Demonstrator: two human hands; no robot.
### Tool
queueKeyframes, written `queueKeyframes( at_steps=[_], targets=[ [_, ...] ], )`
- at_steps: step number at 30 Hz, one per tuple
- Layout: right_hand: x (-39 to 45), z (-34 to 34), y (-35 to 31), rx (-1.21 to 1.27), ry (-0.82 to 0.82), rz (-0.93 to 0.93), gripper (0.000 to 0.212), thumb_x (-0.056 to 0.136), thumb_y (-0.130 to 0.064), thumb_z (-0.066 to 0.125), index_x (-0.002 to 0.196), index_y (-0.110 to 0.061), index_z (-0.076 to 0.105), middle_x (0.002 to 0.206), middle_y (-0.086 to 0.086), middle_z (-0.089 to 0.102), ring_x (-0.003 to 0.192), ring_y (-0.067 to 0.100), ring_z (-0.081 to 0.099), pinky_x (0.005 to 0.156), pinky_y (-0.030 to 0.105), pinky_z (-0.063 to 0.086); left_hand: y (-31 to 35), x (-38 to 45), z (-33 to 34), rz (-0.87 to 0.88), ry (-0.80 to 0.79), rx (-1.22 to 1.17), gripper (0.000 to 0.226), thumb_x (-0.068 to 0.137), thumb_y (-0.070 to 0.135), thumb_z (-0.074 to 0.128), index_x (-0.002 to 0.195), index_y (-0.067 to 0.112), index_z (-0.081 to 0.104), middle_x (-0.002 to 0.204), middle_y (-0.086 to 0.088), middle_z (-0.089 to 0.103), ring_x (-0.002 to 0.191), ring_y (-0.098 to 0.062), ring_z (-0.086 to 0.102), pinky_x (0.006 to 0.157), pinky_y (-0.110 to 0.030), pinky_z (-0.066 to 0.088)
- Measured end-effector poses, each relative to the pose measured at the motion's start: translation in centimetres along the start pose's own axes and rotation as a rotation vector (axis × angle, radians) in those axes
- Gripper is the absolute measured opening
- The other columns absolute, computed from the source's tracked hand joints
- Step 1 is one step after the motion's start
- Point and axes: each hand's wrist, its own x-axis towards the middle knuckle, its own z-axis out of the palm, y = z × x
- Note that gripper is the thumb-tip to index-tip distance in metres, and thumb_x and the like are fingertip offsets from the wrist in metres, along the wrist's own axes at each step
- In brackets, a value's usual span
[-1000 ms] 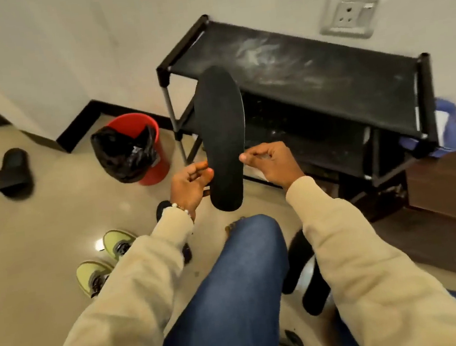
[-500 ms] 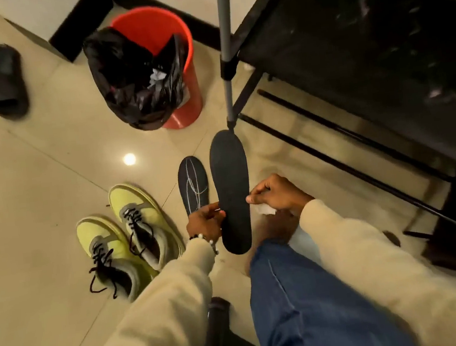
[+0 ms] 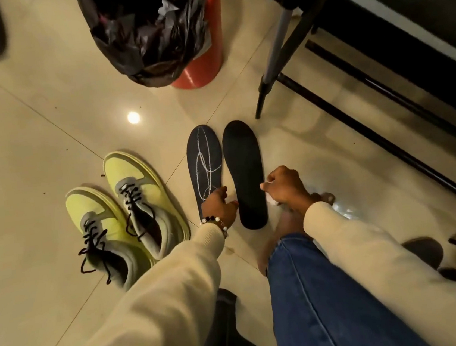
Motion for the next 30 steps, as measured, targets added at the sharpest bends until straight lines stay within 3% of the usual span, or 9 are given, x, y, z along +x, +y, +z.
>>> queueKeyframes(
  at_steps=[2, 4, 10, 16, 19, 21, 25, 27, 30],
  targets=[
    [-0.3, 0.4, -0.5, -0.019, 0.032, -0.069, 0.035, 0.089, -0.025, 0.064, 0.115, -0.002, 0.063, 0.117, 0.015, 0.064, 0.107, 0.03, 0.06, 0.087, 0.03, 0.046, -0.5, 0.1, -1.2, 0.044, 0.154, 0.093, 0.037, 0.093, 0.012, 0.055, 0.13, 0.01, 0.057, 0.127, -0.012, 0.057, 0.119, -0.032, 0.053, 0.1, -0.037, 0.042],
    [-0.7, 0.9, -1.5, 0.076, -0.079, -0.132, 0.042, 0.089, -0.024, 0.065, 0.127, -0.008, 0.057, 0.119, 0.011, 0.063, 0.112, 0.026, 0.058, 0.09, 0.028, 0.043, -1.2, 0.5, -2.5, -0.012, 0.247, 0.108, 0.043, 0.092, 0.013, 0.056, 0.135, 0.008, 0.051, 0.132, -0.016, 0.05, 0.122, -0.034, 0.049, 0.102, -0.038, 0.04],
    [-1.7, 4.6, -3.5, 0.111, -0.543, -0.169, 0.058, 0.089, -0.016, 0.064, 0.142, -0.012, 0.039, 0.139, 0.007, 0.049, 0.126, 0.023, 0.048, 0.096, 0.027, 0.038, -2.9, 2.2, -3.5, -0.098, 0.157, -0.009, 0.052, 0.092, 0.0, 0.043, 0.143, 0.002, 0.035, 0.142, -0.02, 0.044, 0.13, -0.035, 0.043, 0.108, -0.04, 0.036],
    [-2.2, 5.4, -2.7, 0.318, -0.727, -0.065, 0.071, 0.088, 0.001, 0.06, 0.148, -0.012, 0.024, 0.15, 0.009, 0.035, 0.134, 0.024, 0.039, 0.105, 0.034, 0.039, -3.6, 2.7, -2.7, -0.195, 0.162, -0.257, 0.045, 0.096, 0.016, 0.048, 0.141, 0.011, 0.042, 0.139, -0.015, 0.048, 0.124, -0.035, 0.05, 0.105, -0.043, 0.043],
    [-2.3, 4.4, -2.7, 0.49, -0.712, -0.006, 0.075, 0.086, 0.006, 0.06, 0.149, -0.006, 0.021, 0.153, 0.01, 0.028, 0.139, 0.024, 0.032, 0.111, 0.039, 0.034, -3.9, 2.8, -3.2, -0.182, 0.177, -0.29, 0.031, 0.098, 0.019, 0.048, 0.125, 0.009, 0.06, 0.124, -0.014, 0.062, 0.111, -0.031, 0.059, 0.098, -0.043, 0.048],
    [-2.8, 3.2, -3.0, 0.526, -0.663, -0.018, 0.068, 0.086, 0.006, 0.06, 0.146, -0.003, 0.029, 0.149, 0.012, 0.037, 0.133, 0.025, 0.041, 0.109, 0.039, 0.037, -3.1, 1.8, -4.1, -0.165, 0.21, -0.373, 0.026, 0.097, 0.013, 0.048, 0.114, 0.007, 0.066, 0.111, -0.012, 0.068, 0.103, -0.028, 0.063, 0.095, -0.04, 0.051],
    [-5.1, -1.1, -5.1, 0.599, -0.498, -0.077, 0.045, 0.083, 0.001, 0.067, 0.125, -0.002, 0.054, 0.124, 0.018, 0.061, 0.112, 0.028, 0.061, 0.099, 0.044, 0.047, -0.8, -1.9, -6.8, -0.166, 0.169, -0.743, 0.019, 0.097, 0.008, 0.049, 0.104, 0.011, 0.066, 0.091, -0.005, 0.068, 0.081, -0.019, 0.061, 0.07, -0.031, 0.051],
    [-7.2, -4.1, -6.6, 0.595, -0.44, -0.148, 0.034, 0.081, 0.002, 0.067, 0.115, -0.001, 0.061, 0.108, 0.018, 0.068, 0.102, 0.029, 0.066, 0.096, 0.045, 0.049, 0.2, -4.7, -8.3, -0.136, 0.11, -0.846, 0.016, 0.097, 0.01, 0.05, 0.095, 0.016, 0.065, 0.089, -0.001, 0.068, 0.082, -0.017, 0.061, 0.068, -0.031, 0.05],
    [-11.5, -8.6, -9.2, 0.539, -0.393, -0.269, 0.03, 0.081, 0.004, 0.067, 0.111, 0.005, 0.062, 0.088, 0.011, 0.068, 0.077, 0.015, 0.065, 0.078, 0.03, 0.054, 2.4, -9.5, -10.4, -0.004, 0.057, -0.979, 0.017, 0.094, 0.006, 0.053, 0.087, 0.016, 0.065, 0.085, -0.002, 0.067, 0.08, -0.018, 0.06, 0.068, -0.033, 0.052]
  ],
)
